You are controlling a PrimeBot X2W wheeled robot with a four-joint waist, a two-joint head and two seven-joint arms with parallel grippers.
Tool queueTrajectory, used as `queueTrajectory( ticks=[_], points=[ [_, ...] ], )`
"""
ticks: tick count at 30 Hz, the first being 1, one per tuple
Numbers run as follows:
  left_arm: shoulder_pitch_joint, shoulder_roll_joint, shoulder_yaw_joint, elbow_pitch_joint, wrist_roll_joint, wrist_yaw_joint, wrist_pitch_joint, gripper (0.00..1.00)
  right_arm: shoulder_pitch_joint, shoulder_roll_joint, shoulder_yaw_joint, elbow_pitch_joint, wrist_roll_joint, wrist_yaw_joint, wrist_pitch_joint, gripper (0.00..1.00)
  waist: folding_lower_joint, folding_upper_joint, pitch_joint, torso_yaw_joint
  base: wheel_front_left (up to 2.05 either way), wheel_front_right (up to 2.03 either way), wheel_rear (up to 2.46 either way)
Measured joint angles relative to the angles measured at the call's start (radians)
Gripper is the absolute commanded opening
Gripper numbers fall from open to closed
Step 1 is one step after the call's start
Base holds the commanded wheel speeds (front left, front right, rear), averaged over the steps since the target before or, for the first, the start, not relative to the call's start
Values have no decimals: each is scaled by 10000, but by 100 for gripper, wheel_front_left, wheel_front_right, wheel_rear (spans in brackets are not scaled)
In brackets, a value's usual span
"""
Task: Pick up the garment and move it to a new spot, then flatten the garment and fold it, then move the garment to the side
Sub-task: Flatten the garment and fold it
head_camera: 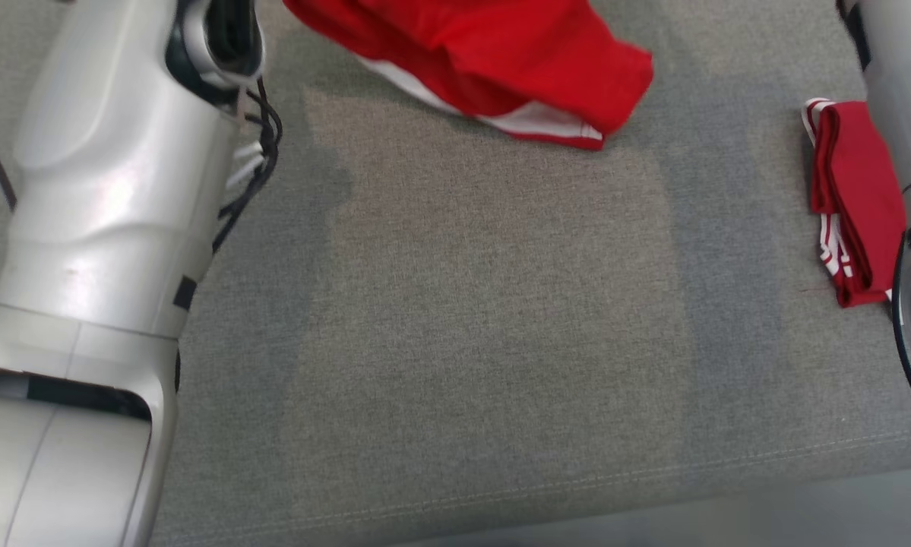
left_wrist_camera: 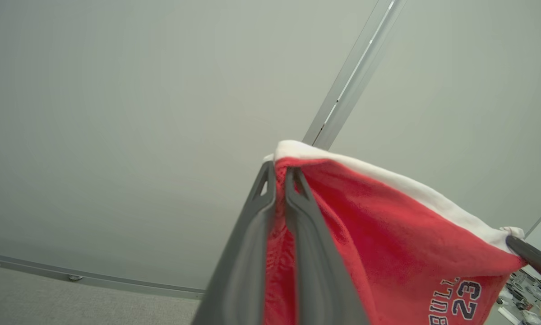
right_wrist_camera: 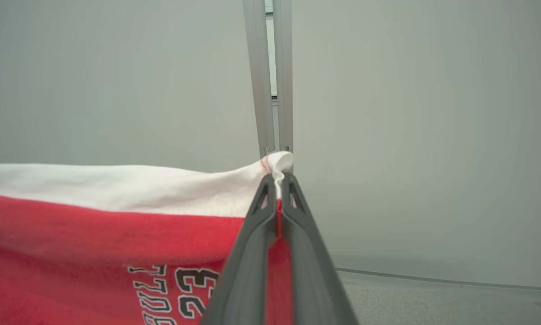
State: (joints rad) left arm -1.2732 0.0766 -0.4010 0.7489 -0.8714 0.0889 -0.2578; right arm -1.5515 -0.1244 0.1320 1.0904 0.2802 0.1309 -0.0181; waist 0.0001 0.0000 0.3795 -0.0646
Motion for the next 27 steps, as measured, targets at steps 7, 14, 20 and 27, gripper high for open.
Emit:
queueTrajectory(
  ticks=[7, 14, 20, 27],
  points=[
    [-1164, -109, 1394, -1379, 1639, -215, -35, 0, -1699, 52, -1269, 228, -1764, 6, -1900, 0, 1, 0, 1093, -109, 0, 0, 0],
    [-1376, -238, 2266, -2351, 2892, -878, -52, 0, -2103, 368, -2299, -587, -3501, 6, -2391, 0, 1, 0, 1723, -267, 0, 0, 0],
    [-318, -259, 2261, -2270, 3377, -1432, -61, 0, -965, 692, -1298, -546, -4228, 6, -2422, 0, 2, 0, 2004, -379, 0, 0, 0],
    [1657, -272, 2031, -2911, 3206, -1810, -63, 0, 704, 451, 453, -1139, -3381, 6, -2435, 0, 1, 0, 1680, -245, 0, 0, 0]
  ],
)
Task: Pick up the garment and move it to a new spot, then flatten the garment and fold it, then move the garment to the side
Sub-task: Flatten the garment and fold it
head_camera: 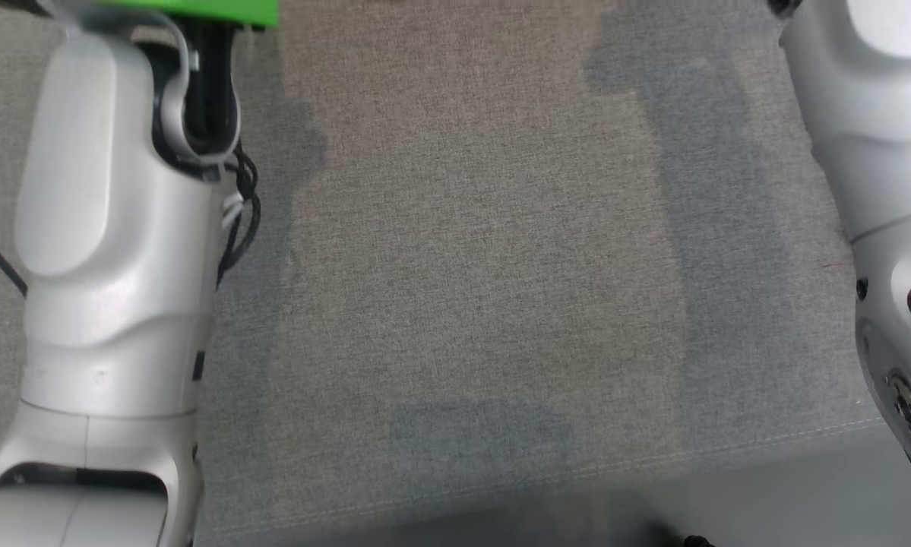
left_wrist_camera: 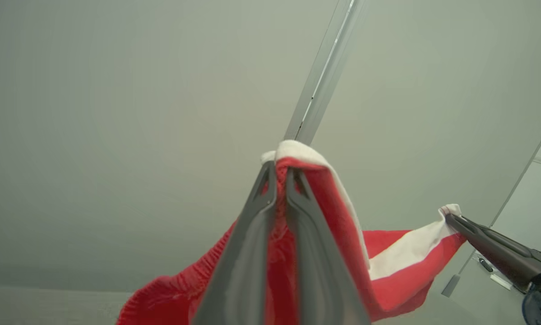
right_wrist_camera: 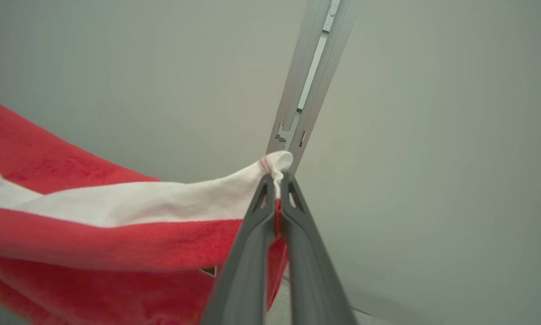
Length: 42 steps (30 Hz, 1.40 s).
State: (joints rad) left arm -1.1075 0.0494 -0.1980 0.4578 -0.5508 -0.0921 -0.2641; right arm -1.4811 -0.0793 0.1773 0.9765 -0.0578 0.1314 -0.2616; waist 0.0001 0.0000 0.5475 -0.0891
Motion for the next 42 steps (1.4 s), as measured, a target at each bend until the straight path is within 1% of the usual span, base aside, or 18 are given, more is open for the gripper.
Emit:
queueTrajectory(
  ticks=[3, 7, 9, 11, 13, 15, 18, 22, 23, 30, 32, 37, 39, 42],
  points=[
    [913, 6, -92, -387, 117, -96, -2, 0, 823, -380, 690, -514, 757, 0, 268, 0, 0, 0, -319, 0, 0, 0, 0],
    [2266, 31, -412, -662, 552, -184, -2, 0, 2190, -1032, 1726, -1806, 1847, 0, 1143, 0, -2, 0, -842, -23, 0, 0, 0],
    [3013, 81, -663, -694, 619, -234, 0, 0, 3095, -1465, 2345, -2619, 2410, 0, 1774, 0, -2, 0, -1131, -48, 0, 0, 0],
    [3728, 157, -780, -736, 619, -247, 0, 0, 4021, -2088, 2765, -3563, 2938, 2, 2431, 0, -2, 0, -1435, -76, 0, 0, 0],
    [4371, 263, -874, -802, 604, -267, 0, 0, 4877, -2821, 2920, -4567, 3356, 0, 3058, 0, -2, 0, -1743, -99, 0, 0, 0],
    [4950, 339, -1020, -848, 619, -265, 82, 0, 5712, -3384, 2890, -5555, 3716, 0, 3731, 0, -2, 0, -2051, -116, 0, 0, 0],
    [5793, 366, -1076, -895, 560, -155, 190, 0, 6984, -3923, 2826, -6886, 4174, 0, 4738, 0, -2, 0, -2506, -130, 0, 0, 0],
    [6678, 520, -1112, -918, 516, 82, 336, 0, 8233, -4537, 2748, -8337, 4240, 0, 5904, 0, -2, 0, -3075, -144, 0, 0, 0],
    [7051, 543, -1126, -957, 504, 180, 345, 0, 8817, -4719, 2700, -8903, 4284, 0, 6427, 0, -2, 0, -3337, -146, 0, 0, 0],
    [8277, 690, -1360, -1097, 587, 493, 539, 0, 10591, -4974, 2481, -10535, 5058, 0, 8077, 0, -2, 0, -4147, -125, 0, 0, 0],
    [8460, 894, -1517, -1210, 784, 589, 667, 0, 11010, -5007, 2401, -10995, 5334, 0, 8495, 0, -2, 0, -4322, -106, 0, 0, 0],
    [8923, 1183, -1636, -1592, 988, 857, 1018, 0, 11961, -5074, 2282, -12073, 5841, 0, 9463, 0, -3, 0, -4631, 3, 0, 0, 0],
    [9134, 1317, -1628, -1804, 1041, 997, 1149, 0, 12226, -5110, 2165, -12473, 5935, 0, 9749, 0, -2, 0, -4720, 69, 0, 0, 0],
    [9379, 1446, -1657, -2199, 1081, 1110, 1312, 0, 12312, -5200, 1877, -12937, 5812, 0, 9866, 0, -2, 0, -4811, 175, 0, 0, 0]
  ],
)
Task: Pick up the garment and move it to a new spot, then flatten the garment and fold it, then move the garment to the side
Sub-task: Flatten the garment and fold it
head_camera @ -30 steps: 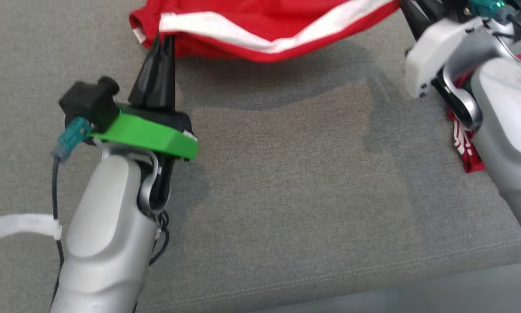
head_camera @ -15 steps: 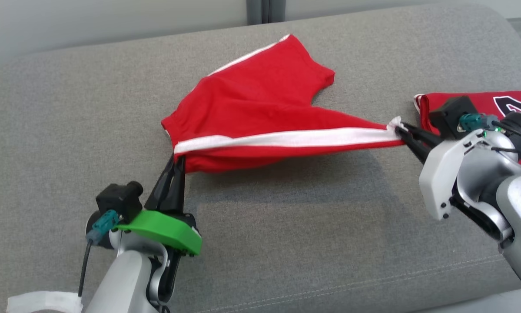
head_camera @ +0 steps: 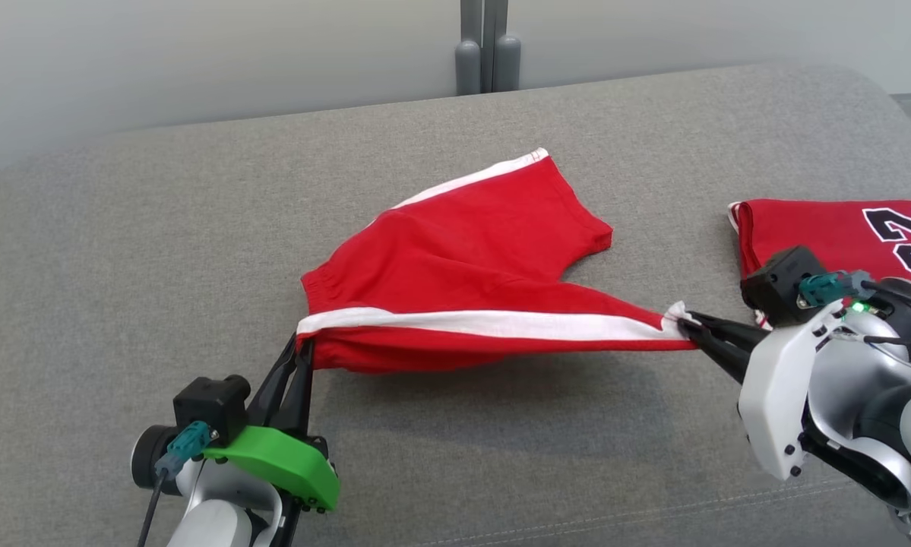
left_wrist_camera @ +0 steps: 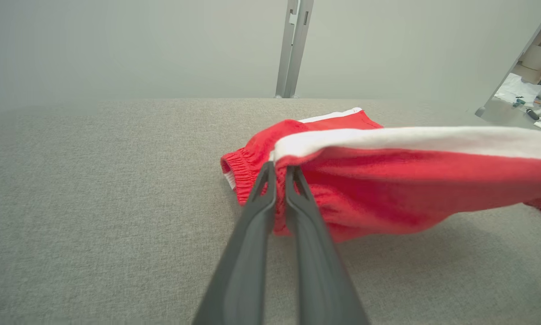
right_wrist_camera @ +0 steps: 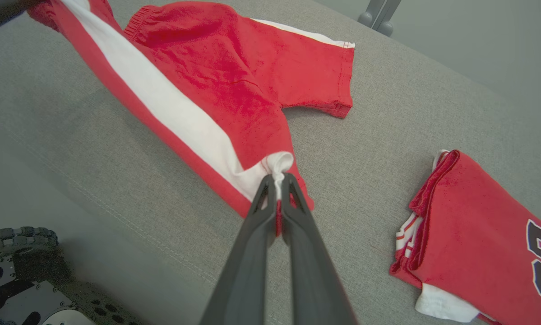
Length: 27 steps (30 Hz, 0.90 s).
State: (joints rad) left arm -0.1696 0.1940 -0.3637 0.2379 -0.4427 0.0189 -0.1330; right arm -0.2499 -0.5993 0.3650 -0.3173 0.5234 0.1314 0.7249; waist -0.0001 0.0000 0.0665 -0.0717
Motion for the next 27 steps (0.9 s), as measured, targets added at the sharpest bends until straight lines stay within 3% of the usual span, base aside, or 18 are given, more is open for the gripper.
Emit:
queueTrajectory(
  ticks=[8, 19, 27],
  points=[
    [-382, -322, -207, -320, -21, 46, -27, 0, -868, 130, -163, 546, -424, 0, -627, 0, 0, 0, 78, 241, 0, 0, 0],
    [-2280, -1089, -546, 1252, 155, 224, -405, 0, -3345, 671, 619, 3701, -698, 0, -2188, 0, 0, 0, 915, 694, 0, 0, 0],
    [-3222, -1336, -639, 2393, -56, 474, -721, 0, -4760, 1026, 1009, 5908, -826, 0, -3007, 0, 1, 0, 1545, 1123, 0, 0, 0]
  ],
)
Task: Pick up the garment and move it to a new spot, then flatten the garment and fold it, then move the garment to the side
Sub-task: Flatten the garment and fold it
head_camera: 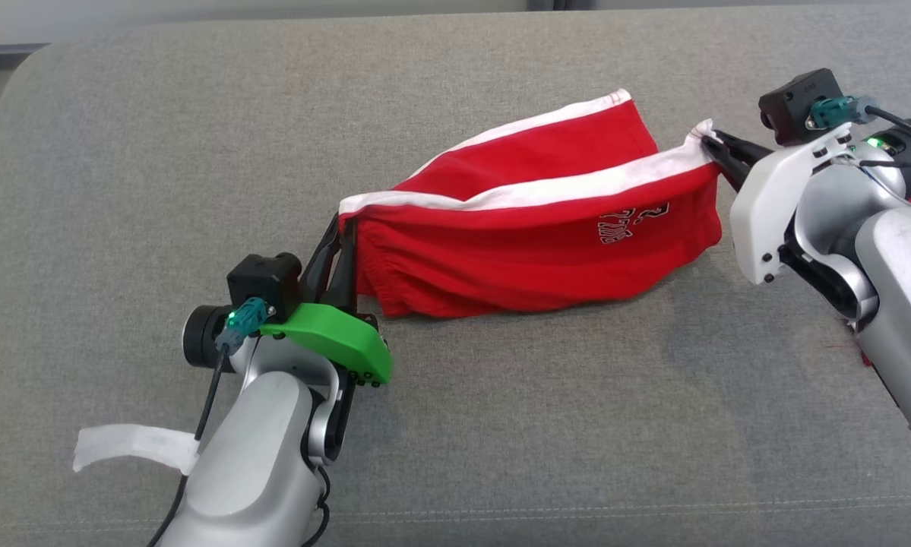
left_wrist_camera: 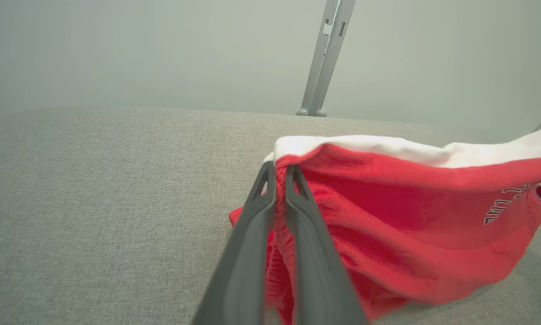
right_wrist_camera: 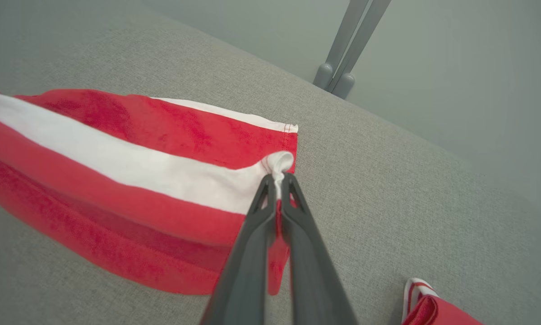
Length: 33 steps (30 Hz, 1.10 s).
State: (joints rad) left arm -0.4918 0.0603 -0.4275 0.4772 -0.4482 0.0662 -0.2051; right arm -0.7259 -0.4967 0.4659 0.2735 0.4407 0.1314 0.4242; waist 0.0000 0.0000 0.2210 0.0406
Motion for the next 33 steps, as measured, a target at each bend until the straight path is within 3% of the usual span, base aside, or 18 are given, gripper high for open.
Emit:
queueTrajectory(
  ticks=[19, 33],
  points=[
    [-1678, -107, -593, 1741, -1127, 42, -424, 0, -2592, 700, 500, 3359, -430, 0, -1281, 0, 0, 0, 914, 449, 0, 0, 0],
    [-2842, -121, -1221, 2761, -1764, 128, -516, 0, -4038, 1465, 224, 5747, -1227, 2, -2598, 0, 1, 0, 1572, 544, 0, 0, 0]
  ],
)
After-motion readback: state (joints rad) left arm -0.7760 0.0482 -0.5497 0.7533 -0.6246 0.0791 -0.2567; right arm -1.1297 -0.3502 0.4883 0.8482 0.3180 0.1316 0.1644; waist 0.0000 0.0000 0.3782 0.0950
